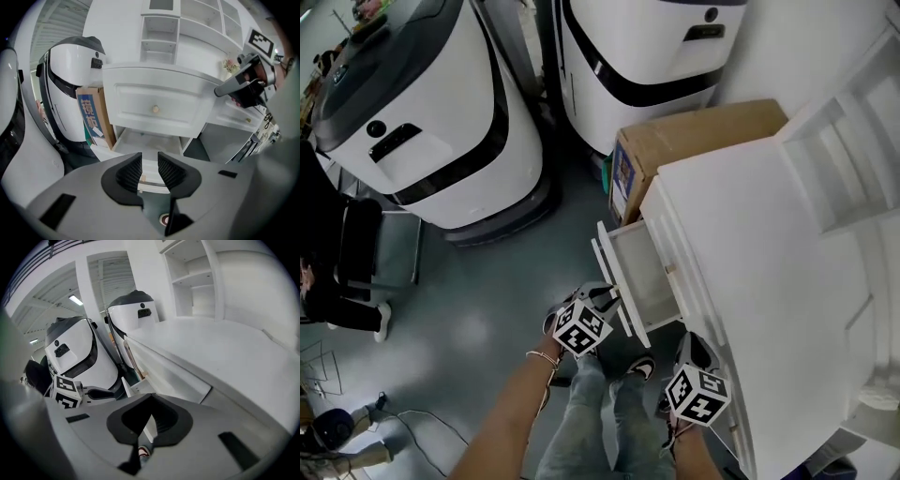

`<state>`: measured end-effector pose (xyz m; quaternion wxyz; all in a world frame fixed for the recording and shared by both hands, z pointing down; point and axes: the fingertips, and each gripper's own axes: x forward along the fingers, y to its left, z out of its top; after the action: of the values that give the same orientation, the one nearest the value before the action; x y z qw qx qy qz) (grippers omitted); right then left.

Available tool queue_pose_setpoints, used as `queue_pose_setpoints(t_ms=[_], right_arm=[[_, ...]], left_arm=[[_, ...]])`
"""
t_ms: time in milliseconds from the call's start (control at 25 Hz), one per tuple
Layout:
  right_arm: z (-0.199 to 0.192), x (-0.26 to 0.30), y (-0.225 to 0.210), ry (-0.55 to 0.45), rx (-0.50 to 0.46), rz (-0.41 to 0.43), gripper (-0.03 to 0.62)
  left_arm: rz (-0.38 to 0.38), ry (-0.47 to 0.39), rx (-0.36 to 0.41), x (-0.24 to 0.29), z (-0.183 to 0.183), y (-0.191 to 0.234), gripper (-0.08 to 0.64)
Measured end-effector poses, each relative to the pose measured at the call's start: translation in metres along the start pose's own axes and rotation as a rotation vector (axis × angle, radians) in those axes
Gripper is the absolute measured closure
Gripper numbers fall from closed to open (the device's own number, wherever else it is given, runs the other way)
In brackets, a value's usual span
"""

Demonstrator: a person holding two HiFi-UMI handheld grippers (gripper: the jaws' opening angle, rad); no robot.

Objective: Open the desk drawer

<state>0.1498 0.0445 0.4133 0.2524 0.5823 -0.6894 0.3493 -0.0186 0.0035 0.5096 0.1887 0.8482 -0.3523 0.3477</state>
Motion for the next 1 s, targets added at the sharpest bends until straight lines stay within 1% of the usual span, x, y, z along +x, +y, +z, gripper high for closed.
queue_pose_setpoints(t_ms=[200,400,520,760,1000], right_arm=[[0.025,-0.028,0.0,-0.04,-0.005,-0.002,0.586],[0.041,-0.05,-0.002,-0.067,-0.008,0.0,0.586],[0.05,-0.058,-0.003,-0.084,-0.009,-0.002,0.586],[0.058,-0.07,-0.012,-0.105,0.008,-0.027,0.586],[0.07,-0.073,-0.027,-0.122,0.05,-0.068,0.586]], left_arm=[[0.003,-0.028,0.009,-0.03,0.034,-0.013,0.443],[0.008,-0.054,0.004,-0.051,0.059,-0.027,0.443],[0.008,-0.062,0.019,-0.059,0.072,-0.03,0.443],[-0.008,-0.064,0.049,-0.058,0.087,-0.032,0.443],[-0.034,-0.046,0.068,-0.04,0.097,-0.029,0.443]])
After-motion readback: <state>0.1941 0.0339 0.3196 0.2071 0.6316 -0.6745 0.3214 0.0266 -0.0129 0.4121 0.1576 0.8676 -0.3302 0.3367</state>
